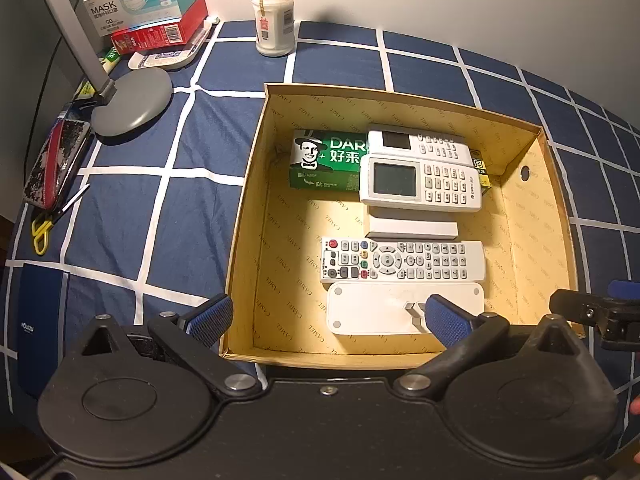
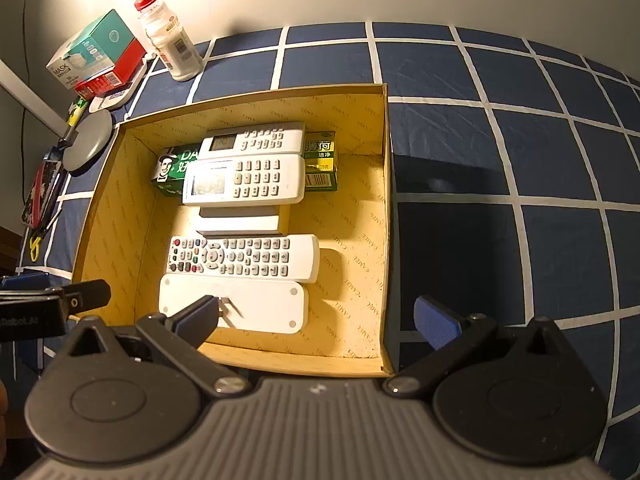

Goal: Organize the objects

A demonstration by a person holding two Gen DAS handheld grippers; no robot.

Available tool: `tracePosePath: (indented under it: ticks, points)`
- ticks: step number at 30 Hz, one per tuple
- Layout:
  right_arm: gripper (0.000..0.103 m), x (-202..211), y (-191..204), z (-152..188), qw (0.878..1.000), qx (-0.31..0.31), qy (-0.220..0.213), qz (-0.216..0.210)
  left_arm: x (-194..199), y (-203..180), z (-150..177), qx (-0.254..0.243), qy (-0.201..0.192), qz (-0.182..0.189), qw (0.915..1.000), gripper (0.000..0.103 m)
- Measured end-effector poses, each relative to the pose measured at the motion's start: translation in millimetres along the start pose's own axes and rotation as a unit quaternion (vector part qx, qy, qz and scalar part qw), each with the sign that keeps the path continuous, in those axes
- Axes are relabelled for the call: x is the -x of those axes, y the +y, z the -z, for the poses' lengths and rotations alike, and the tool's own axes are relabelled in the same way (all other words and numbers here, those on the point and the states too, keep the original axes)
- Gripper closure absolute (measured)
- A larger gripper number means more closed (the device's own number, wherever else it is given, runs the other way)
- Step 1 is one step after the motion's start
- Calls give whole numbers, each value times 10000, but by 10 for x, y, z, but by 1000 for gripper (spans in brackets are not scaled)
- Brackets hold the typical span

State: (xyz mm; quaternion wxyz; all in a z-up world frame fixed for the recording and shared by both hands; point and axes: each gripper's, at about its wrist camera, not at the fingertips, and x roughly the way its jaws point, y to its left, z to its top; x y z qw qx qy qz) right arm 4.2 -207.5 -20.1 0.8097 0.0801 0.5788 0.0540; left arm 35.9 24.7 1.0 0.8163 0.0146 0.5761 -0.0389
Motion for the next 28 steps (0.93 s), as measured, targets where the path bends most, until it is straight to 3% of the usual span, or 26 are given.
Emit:
tracePosePath:
  ticks: [28]
  points:
    - [0, -49, -34, 47, 9999, 24, 117, 23, 1, 10, -23, -82, 30, -184, 9998, 0]
